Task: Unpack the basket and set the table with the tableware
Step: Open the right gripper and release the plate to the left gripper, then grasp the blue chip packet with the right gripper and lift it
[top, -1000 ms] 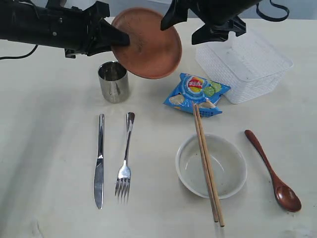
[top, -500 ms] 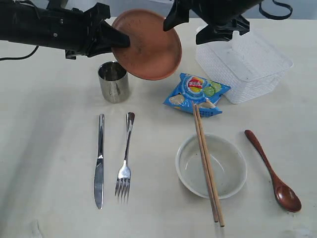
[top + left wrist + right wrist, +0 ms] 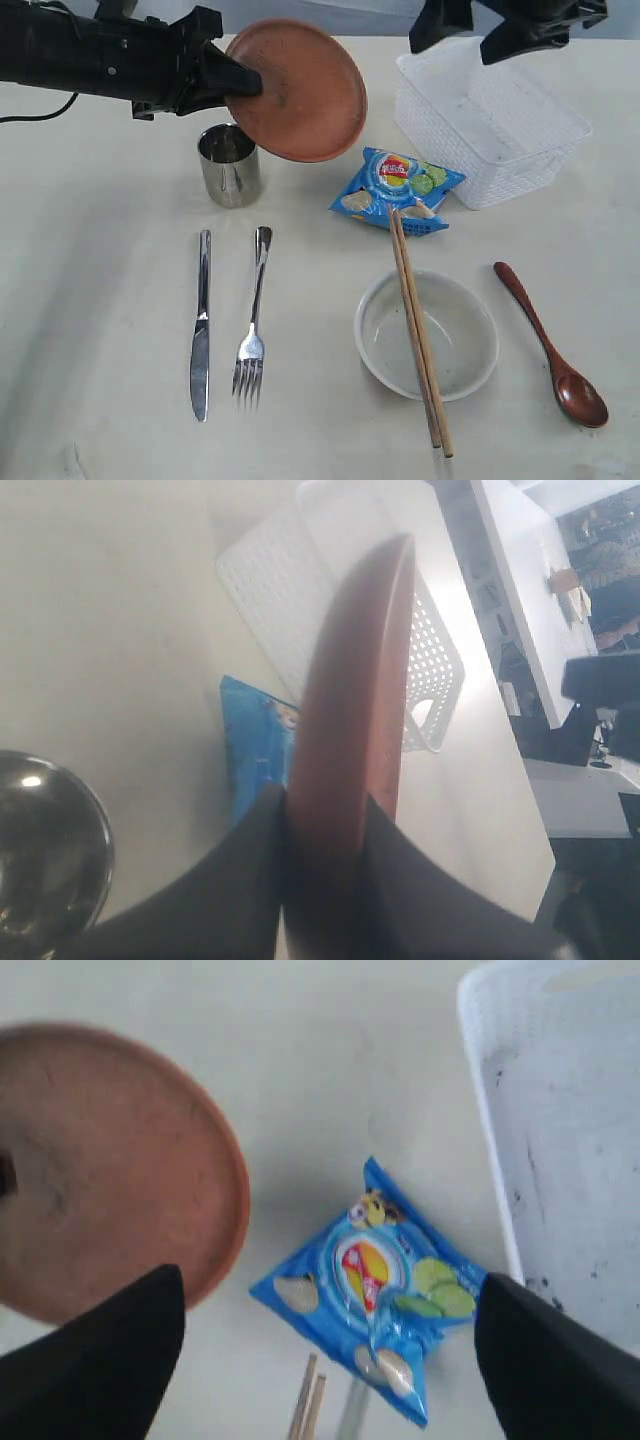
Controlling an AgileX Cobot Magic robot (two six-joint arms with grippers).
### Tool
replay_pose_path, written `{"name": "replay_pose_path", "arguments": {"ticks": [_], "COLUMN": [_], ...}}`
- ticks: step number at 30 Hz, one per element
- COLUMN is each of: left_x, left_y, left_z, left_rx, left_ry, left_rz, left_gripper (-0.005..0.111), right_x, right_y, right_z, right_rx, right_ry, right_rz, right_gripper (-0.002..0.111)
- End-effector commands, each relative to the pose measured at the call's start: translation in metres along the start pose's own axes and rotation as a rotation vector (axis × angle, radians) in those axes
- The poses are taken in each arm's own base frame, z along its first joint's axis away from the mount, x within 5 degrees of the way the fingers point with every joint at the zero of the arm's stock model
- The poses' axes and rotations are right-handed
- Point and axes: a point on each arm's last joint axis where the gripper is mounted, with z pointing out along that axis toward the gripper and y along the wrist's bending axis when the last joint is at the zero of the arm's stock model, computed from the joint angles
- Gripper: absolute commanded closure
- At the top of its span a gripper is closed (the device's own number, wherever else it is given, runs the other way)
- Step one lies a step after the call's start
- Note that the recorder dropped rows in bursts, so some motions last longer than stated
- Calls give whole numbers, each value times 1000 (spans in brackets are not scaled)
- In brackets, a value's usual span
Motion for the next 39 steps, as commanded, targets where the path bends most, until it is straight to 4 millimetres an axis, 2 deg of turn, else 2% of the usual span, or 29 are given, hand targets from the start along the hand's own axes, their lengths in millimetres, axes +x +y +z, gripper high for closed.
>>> {"name": "replay_pose_path", "arguments": {"ticks": [1, 5, 12, 20, 28, 35, 39], "left_x": [-3, -9, -13, -13, -13, -13, -13], "left_y": [4, 12, 15, 15, 15, 15, 15], "left_z": [-7, -17, -25, -25, -25, -25, -25], "left_rx": [10, 13, 40, 40, 40, 40, 40], "left_ry": [-16, -41, -46, -47, -47, -47, -47], "left_rz": [-19, -48, -65, -69, -69, -72, -72], "left_gripper": [107, 107, 107, 107, 107, 107, 107], "right_x": [12, 17, 18, 20, 24, 27, 30], "right_y": [8, 18, 28, 19, 13, 9, 7], "right_z": [13, 30, 68, 110, 133, 143, 150], "right_rx": [51, 100, 148, 176, 175, 175, 174], "right_ry": [149, 209, 233, 261, 284, 304, 325], "right_rz": [-169, -346, -502, -534, -538, -535, -532], "right_gripper": [35, 49, 49, 49, 49, 57, 58]}}
